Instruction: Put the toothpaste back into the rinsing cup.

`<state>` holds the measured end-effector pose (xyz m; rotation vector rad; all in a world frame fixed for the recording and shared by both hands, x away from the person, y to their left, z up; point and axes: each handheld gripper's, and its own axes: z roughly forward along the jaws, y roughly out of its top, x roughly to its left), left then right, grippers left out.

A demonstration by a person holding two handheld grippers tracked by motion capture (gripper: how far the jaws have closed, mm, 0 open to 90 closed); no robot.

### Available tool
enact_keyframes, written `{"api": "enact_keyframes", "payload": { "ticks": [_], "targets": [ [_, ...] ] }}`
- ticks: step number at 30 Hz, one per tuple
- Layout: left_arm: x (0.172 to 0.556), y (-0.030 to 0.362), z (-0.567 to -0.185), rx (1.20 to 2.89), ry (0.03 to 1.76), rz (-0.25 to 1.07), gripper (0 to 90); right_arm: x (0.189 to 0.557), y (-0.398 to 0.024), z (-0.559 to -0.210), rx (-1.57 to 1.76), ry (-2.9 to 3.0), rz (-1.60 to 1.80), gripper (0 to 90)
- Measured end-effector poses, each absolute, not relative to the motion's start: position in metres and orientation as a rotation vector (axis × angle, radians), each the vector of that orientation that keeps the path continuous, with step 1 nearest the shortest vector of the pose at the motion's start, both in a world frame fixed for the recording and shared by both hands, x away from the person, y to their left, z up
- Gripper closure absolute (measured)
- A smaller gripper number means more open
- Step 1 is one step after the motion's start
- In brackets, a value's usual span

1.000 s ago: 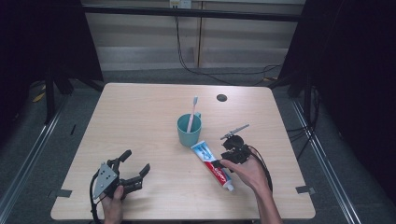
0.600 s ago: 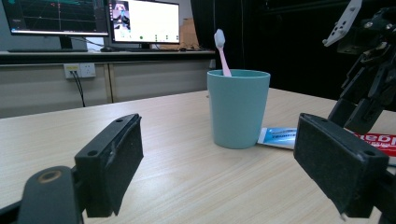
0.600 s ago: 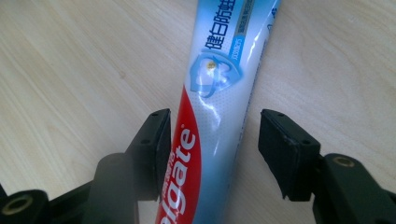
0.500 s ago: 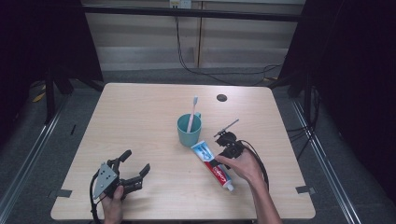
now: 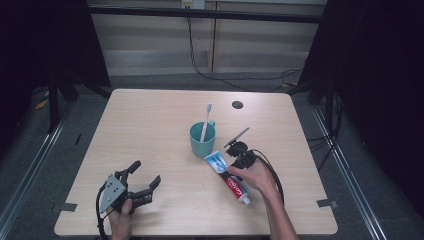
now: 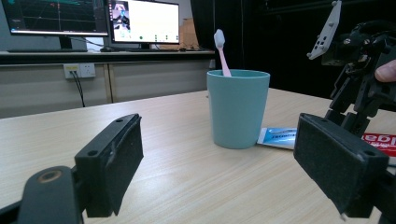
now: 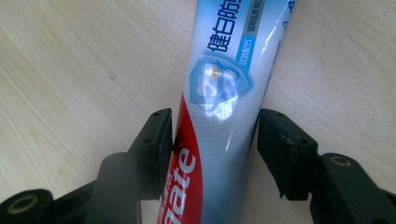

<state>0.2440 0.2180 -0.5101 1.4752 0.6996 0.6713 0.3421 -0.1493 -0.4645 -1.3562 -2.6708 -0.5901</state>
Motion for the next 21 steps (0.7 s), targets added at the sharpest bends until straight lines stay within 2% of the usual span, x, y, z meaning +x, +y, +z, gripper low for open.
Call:
{"api": "enact_keyframes", "payload": {
  "ticks": [14, 17, 20, 21],
  "targets": [
    [0.2441, 0.2180, -0.5101, 1.475, 0.699, 0.670, 15.7, 0.3403, -0.1420, -0.4710, -1.344, -2.708, -0.514, 45.7],
    [0.2439, 0.2178, -0.5102, 1.473, 0.700, 0.667, 15.7, 0.3409, -0.1388, -0.4699, -1.347, -2.720, -0.470, 50.2],
    [0.2440, 0.2178, -0.5102, 1.473, 0.699, 0.666, 15.7, 0.3413, -0.1409, -0.4701, -1.348, -2.737, -0.487, 61.7],
    [0.2441, 0.2179, -0.5102, 1.472, 0.699, 0.669, 15.7, 0.3413, -0.1409, -0.4701, -1.348, -2.737, -0.487, 61.7]
  ]
}}
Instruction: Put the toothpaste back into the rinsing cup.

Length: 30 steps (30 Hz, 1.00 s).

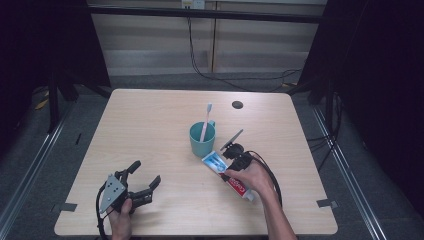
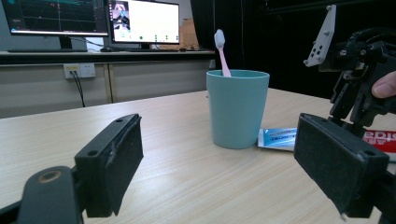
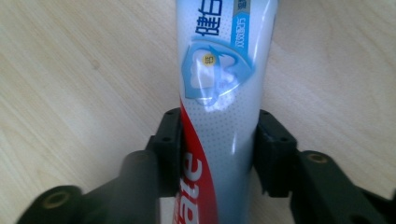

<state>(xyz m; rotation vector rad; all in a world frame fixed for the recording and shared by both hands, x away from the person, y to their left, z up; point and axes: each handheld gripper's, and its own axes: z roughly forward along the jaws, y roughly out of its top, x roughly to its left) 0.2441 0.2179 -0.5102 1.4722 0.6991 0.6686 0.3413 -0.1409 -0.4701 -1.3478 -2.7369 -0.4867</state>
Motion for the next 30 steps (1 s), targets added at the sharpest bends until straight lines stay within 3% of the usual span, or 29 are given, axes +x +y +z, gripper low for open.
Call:
{"api": "enact_keyframes", "payload": {
  "ticks": [7, 30],
  "targets": [
    [0.244, 0.218, -0.510, 1.474, 0.697, 0.669, 15.7, 0.341, -0.148, -0.469, -1.354, -2.689, -0.538, 69.8],
    [0.244, 0.218, -0.510, 1.474, 0.697, 0.669, 15.7, 0.327, -0.163, -0.460, -1.372, -2.653, -0.587, 72.4]
  ]
}}
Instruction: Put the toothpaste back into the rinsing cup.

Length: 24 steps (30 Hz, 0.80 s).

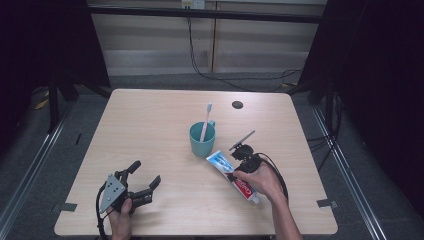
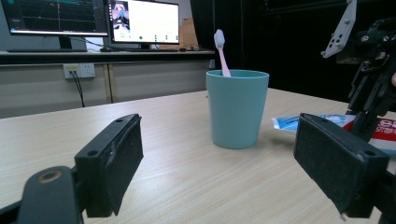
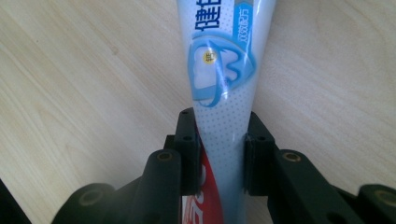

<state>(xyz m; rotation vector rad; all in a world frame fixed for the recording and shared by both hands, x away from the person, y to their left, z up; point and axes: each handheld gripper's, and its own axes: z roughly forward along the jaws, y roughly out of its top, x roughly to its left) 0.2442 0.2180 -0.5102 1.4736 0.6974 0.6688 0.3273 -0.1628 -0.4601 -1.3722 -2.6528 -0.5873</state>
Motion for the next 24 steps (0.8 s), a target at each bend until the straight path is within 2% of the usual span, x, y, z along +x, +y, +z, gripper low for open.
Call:
{"api": "enact_keyframes", "payload": {
  "ticks": [24],
  "targets": [
    [0.244, 0.218, -0.510, 1.475, 0.696, 0.668, 15.7, 0.311, -0.185, -0.439, -1.500, -2.618, -0.759, 72.6]
  ]
}}
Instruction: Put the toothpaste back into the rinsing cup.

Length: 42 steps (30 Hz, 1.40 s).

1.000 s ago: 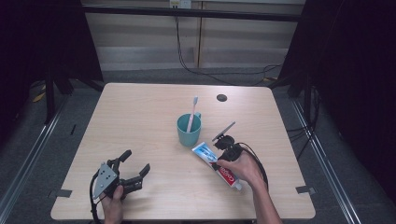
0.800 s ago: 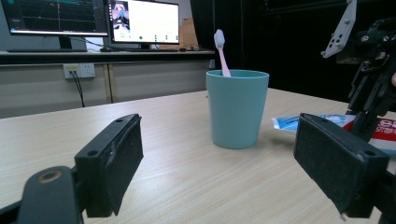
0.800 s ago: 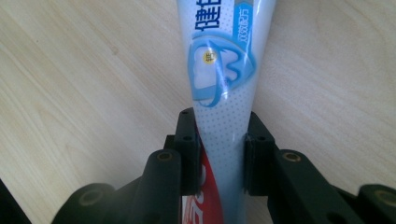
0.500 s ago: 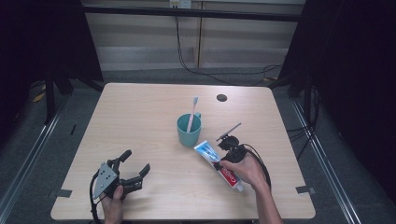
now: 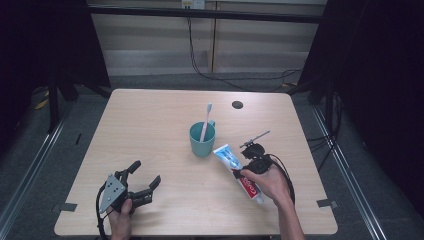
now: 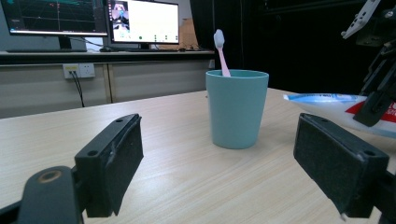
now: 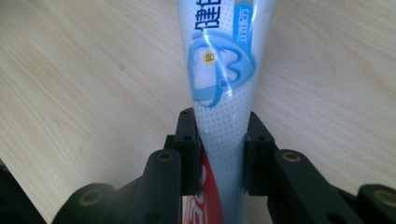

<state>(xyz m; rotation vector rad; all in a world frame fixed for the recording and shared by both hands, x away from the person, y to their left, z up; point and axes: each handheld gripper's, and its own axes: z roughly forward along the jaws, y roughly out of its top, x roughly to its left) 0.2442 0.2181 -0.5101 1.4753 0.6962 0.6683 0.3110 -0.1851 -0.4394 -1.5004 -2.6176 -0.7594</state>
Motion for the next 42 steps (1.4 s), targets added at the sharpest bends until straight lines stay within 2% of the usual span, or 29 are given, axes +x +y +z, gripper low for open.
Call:
{"api": "enact_keyframes", "payload": {
  "ticks": [23, 42],
  "targets": [
    [0.244, 0.218, -0.510, 1.476, 0.695, 0.668, 15.8, 0.300, -0.200, -0.412, -1.473, -2.558, -1.097, 72.5],
    [0.244, 0.218, -0.510, 1.477, 0.693, 0.666, 15.8, 0.298, -0.190, -0.400, -1.399, -2.530, -1.477, 72.4]
  ]
}}
